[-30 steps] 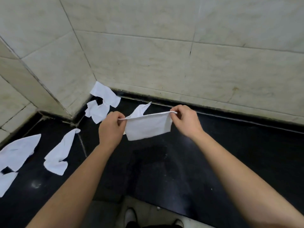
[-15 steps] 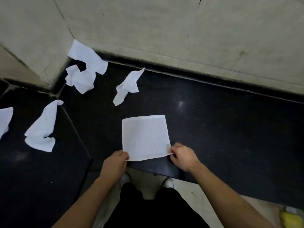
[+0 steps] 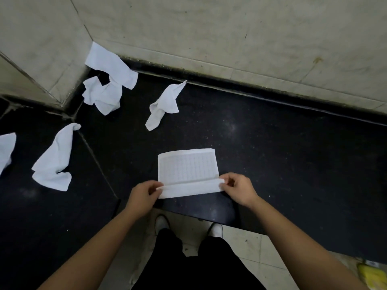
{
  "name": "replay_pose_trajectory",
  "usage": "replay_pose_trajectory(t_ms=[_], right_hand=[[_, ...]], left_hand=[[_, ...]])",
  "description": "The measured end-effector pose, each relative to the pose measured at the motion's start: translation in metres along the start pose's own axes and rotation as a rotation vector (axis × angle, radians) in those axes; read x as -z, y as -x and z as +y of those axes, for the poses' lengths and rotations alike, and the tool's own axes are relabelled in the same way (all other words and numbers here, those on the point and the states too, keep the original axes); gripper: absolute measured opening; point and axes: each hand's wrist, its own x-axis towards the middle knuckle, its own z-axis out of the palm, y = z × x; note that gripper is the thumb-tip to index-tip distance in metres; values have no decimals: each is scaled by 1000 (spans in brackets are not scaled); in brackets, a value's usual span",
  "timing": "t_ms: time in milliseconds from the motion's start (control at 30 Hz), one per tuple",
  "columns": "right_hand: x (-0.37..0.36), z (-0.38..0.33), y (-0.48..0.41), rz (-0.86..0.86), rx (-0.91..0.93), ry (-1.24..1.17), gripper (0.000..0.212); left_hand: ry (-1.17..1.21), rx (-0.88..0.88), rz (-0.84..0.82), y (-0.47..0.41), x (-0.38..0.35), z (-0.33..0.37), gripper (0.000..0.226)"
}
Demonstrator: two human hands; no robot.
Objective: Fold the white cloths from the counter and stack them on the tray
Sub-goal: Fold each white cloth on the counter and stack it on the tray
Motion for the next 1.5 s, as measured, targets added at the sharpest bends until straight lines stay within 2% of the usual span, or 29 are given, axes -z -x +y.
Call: replay_pose_trajectory(t_ms=[133,267,467,700,867,933,1033,1067,1133,1267,1500], right_hand=[[7,-22,-33,91,-83,-230,15],[11,-35,-62,124,-136,-333,13],[-3,-30,-97,184,-187,-290,7],[-12,-28,-107,262,-213,-275,13],[-14,-34,-106,272,-219,-132,19],[-16,-37,-101,284,-140,-15,35],[-26,-31,-89,414,218,338,47],[-32,-31,-86,413,322,441,48],[-49,-36,-85,305,427,565,53],[-91,-47,-91,165,487,688,61],[-105,-45,-103,133,445,733,64]], left_hand=[[240,181,109,-35,8,16,14],[344,233,199,-64,10,25,13],[235,203,266,-99,3,26,18],[107,124,320,-111,-4,14,20],[16,93,327,-110,-10,9,20],[-59,45,360,-103,-12,9,27],[-328,-198,461,-92,-22,9,40],[-428,-281,429,-90,-27,9,45],[-576,-373,276,-88,-36,9,54],[-723,-331,106,-95,-47,6,63],[-811,-226,60,-101,-54,-2,66]])
